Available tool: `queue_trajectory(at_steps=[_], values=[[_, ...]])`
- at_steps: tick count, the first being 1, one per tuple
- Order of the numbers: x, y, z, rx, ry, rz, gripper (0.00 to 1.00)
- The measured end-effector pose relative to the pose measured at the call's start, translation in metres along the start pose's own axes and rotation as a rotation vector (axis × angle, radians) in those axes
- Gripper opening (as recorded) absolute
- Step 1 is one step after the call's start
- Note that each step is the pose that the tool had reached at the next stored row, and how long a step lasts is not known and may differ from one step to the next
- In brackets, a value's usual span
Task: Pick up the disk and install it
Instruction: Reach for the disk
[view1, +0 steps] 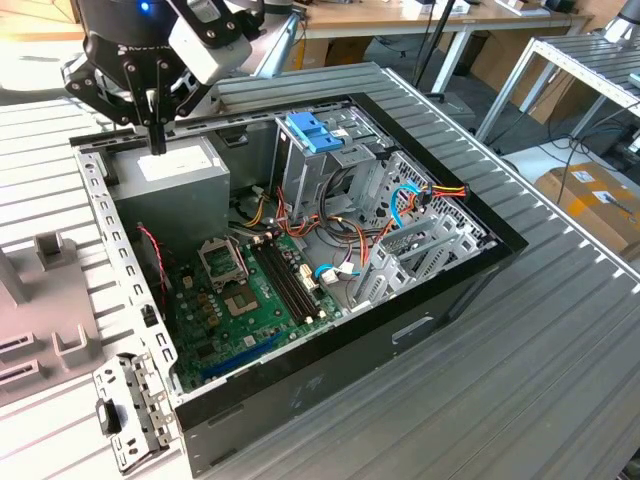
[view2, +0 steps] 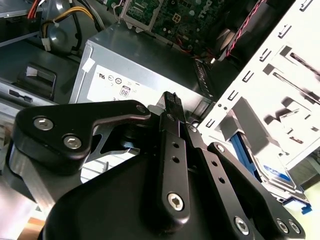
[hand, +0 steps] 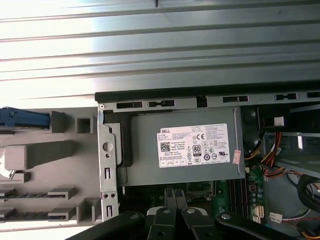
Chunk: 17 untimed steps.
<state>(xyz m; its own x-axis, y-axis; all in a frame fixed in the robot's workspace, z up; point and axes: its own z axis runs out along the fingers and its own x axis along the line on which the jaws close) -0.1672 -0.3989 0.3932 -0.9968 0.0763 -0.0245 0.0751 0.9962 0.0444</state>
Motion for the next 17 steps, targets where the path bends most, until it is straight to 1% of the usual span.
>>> queue_trajectory(at_steps=[17], values=[[0.0104, -0.0008, -0.0003, 0.0, 0.0, 0.0, 0.11]])
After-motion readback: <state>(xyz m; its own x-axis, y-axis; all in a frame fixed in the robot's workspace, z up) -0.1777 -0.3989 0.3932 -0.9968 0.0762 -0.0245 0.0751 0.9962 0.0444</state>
